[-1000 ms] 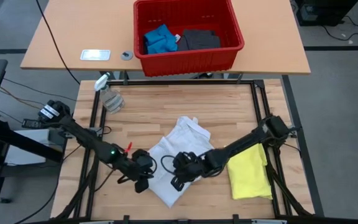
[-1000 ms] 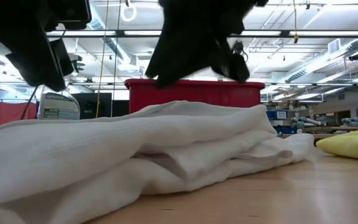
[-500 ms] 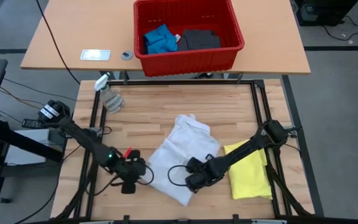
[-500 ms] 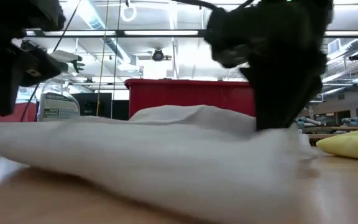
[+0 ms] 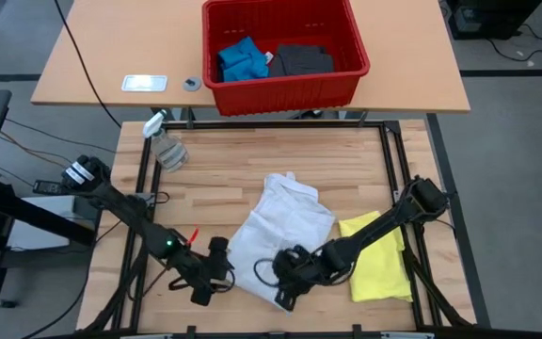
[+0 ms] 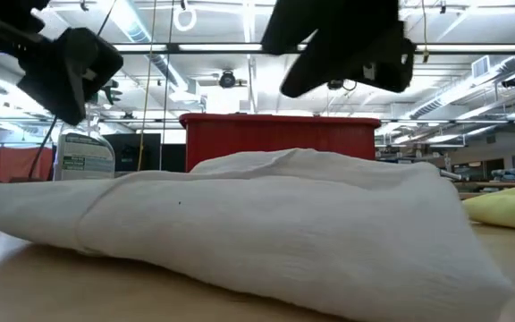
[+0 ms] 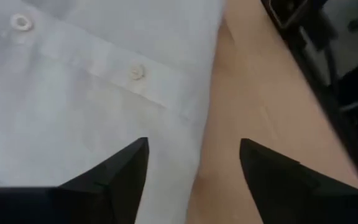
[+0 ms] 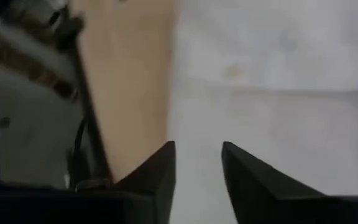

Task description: Fold Laundry from Bin

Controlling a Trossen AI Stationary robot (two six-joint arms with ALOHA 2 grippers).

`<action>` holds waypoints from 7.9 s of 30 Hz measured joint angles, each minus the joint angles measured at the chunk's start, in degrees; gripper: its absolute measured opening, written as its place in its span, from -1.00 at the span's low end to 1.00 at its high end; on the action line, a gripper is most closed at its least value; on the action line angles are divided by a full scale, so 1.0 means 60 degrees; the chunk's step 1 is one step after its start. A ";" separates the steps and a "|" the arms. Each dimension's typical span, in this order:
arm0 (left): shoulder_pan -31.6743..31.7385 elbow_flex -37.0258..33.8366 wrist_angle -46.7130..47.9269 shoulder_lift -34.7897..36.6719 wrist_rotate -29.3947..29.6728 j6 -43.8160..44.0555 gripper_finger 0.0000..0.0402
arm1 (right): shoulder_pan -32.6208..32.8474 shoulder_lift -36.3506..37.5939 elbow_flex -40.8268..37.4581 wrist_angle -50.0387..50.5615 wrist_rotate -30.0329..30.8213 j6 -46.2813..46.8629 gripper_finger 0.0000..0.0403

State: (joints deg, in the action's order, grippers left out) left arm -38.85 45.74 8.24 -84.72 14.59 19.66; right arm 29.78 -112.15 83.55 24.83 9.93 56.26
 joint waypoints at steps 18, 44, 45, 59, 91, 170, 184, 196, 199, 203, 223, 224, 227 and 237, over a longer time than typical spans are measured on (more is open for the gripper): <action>-0.0102 0.0029 -0.0276 -0.2088 0.0029 -0.1238 0.37 | 0.1313 -0.0700 -0.0011 -0.0002 0.0223 -0.2375 0.19; 0.0685 0.0015 -0.2640 -0.2456 0.0035 0.6411 -0.58 | 0.1510 -0.0688 -0.0007 0.1718 0.0792 0.1522 0.08; 0.0630 0.0015 -0.2773 -0.2456 0.0060 0.6637 -0.61 | 0.1571 -0.0671 -0.0007 0.1909 0.0766 0.1588 0.06; 0.0230 0.3170 -0.0889 -0.3516 0.0513 0.3860 -0.87 | 0.2763 0.0040 -0.0007 0.2861 0.1289 0.2869 -0.03; -0.0368 0.3960 0.0511 -0.4630 -0.0508 -0.0477 0.01 | 0.2628 -0.1139 -0.0015 0.1149 0.0904 -0.2454 -0.01; 0.5648 -0.0023 -0.1570 -0.1315 -0.2633 0.2840 -0.61 | -0.3434 0.2004 -0.3727 -0.1415 -0.0474 -0.2979 -0.51; 0.4165 -0.0825 -0.0746 -0.0600 -0.2215 0.5119 -0.81 | -0.2117 0.0033 -0.3109 -0.4081 -0.1210 -0.0671 -0.61; 0.2257 -0.0801 0.0128 0.1742 -0.0516 0.5908 -0.84 | -0.1628 0.0821 -0.1805 -0.2285 -0.0045 -0.0596 -0.62; 0.1740 -0.0813 -0.0292 0.1976 0.0130 0.6252 -0.86 | -0.1874 0.1026 -0.1792 -0.1288 0.0281 -0.0251 -0.61; 0.0866 -0.0817 -0.0354 0.1682 0.0923 0.7038 -0.91 | -0.2285 0.1092 -0.1792 -0.0875 0.0158 -0.0325 -0.51; -0.1235 -0.0820 -0.1981 -0.1273 0.2674 1.2074 -0.29 | -0.3430 0.1094 -0.1796 -0.1496 -0.2388 -0.1123 0.02; -0.1235 -0.0820 -0.2091 -0.1323 0.2627 1.2159 -0.26 | -0.3421 0.1109 -0.1796 -0.1318 -0.2540 -0.1063 0.02; -0.1275 -0.0816 -0.1982 -0.1382 0.2628 1.2692 -0.13 | -0.3416 0.1194 -0.1796 -0.0492 -0.2850 -0.1062 0.02; -0.0809 -0.0816 -0.1439 -0.1392 0.2651 1.2814 0.20 | -0.3341 0.1194 -0.1800 0.1800 -0.3107 -0.0622 0.09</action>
State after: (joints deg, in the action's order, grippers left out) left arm -43.71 40.84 -0.40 -93.08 30.50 96.55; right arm 9.73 -104.99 72.75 35.63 -8.71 52.53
